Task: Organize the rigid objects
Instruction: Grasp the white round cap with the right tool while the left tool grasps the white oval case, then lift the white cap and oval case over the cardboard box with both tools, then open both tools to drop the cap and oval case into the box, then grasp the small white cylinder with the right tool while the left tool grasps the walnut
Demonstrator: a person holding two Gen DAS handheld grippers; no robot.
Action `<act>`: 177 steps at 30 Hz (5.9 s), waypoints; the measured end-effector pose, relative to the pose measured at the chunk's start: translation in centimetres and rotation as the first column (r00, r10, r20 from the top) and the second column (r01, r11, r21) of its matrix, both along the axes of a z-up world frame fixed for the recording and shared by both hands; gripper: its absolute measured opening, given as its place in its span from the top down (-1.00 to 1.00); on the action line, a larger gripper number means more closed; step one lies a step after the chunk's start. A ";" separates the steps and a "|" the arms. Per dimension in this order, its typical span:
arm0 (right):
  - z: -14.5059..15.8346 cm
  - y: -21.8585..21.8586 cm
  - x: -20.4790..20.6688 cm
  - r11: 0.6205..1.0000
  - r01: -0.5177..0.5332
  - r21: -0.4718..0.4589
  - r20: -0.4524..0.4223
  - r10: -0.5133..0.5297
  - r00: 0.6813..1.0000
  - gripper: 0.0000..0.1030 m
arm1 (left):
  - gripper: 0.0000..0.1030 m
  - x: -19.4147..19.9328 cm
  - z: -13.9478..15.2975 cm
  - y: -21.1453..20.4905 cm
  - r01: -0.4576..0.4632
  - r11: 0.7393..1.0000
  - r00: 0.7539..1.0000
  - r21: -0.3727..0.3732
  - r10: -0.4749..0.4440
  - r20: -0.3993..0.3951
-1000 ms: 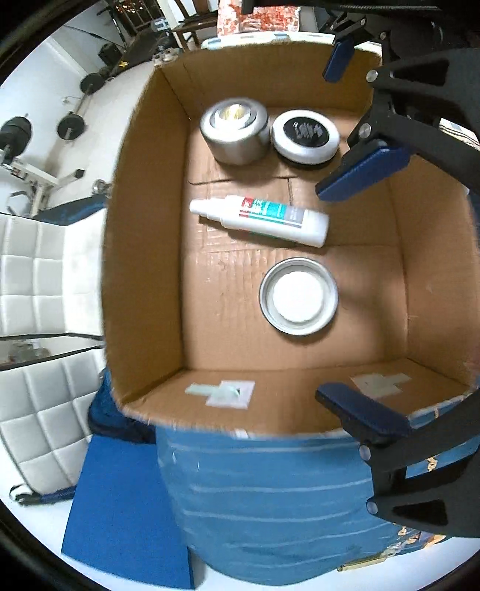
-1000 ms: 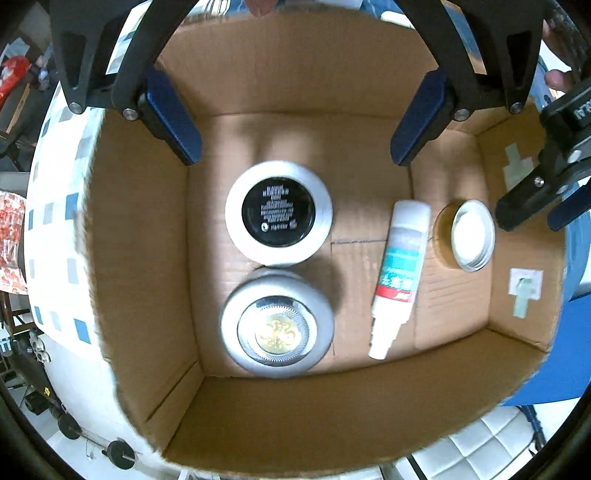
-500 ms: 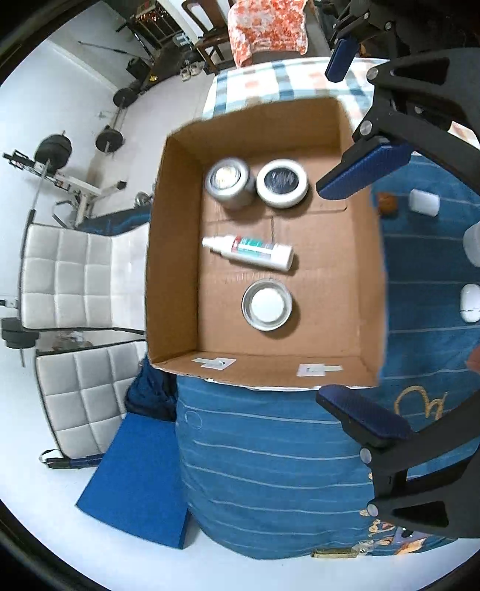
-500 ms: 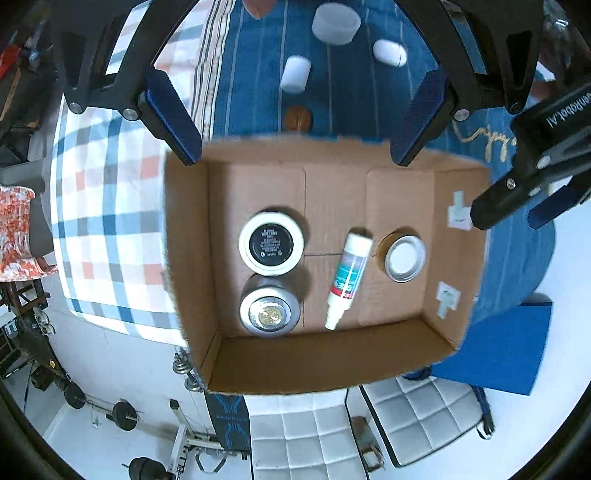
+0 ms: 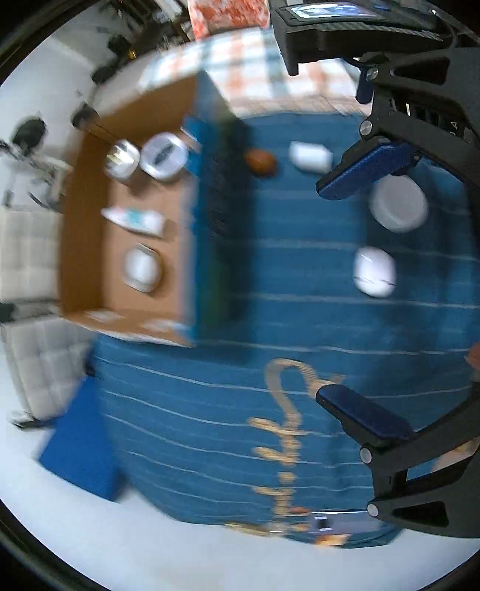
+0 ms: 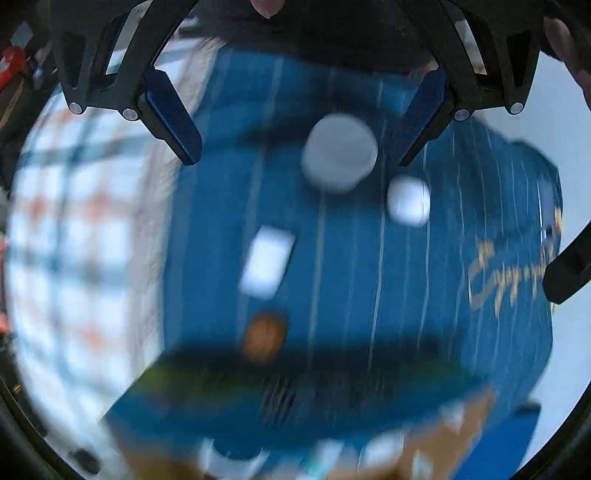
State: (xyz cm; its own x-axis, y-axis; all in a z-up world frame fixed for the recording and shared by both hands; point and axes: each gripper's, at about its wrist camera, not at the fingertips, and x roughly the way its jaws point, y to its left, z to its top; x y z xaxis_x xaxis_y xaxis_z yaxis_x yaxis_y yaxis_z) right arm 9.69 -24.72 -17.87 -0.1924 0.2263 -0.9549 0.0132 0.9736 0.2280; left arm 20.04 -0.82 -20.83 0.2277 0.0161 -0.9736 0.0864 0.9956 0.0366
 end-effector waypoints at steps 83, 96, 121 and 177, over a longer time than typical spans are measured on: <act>-8.3 -12.3 -0.1 0.964 0.253 -0.077 -0.117 -0.261 0.958 0.21 | -0.06 -1.9 -7.1 -5.2 -0.019 0.990 0.995 -0.141 0.004 -0.103; 4.5 -13.0 0.4 0.983 0.184 0.009 0.138 -0.184 0.973 0.22 | -0.06 -3.0 -2.4 -7.0 0.040 0.982 0.997 -0.185 -0.052 -0.062; 9.2 -6.3 17.7 0.995 0.101 0.008 0.295 -0.099 0.950 0.22 | -0.06 14.4 0.5 -3.2 -0.010 0.966 0.999 -0.259 -0.001 -0.044; 11.0 -6.2 12.4 0.985 0.075 -0.157 0.328 -0.020 0.944 -1.00 | -0.98 8.4 2.6 -1.5 -0.024 0.979 0.999 -0.202 0.014 -0.052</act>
State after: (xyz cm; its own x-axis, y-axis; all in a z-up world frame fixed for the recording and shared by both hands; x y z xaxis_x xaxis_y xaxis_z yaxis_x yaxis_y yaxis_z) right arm 22.09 -30.89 -6.88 0.1408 0.0616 -0.9881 0.0124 0.9979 0.0639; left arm 28.44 -2.31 -18.23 0.1801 -0.1790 -0.9672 0.0643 0.9833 -0.1700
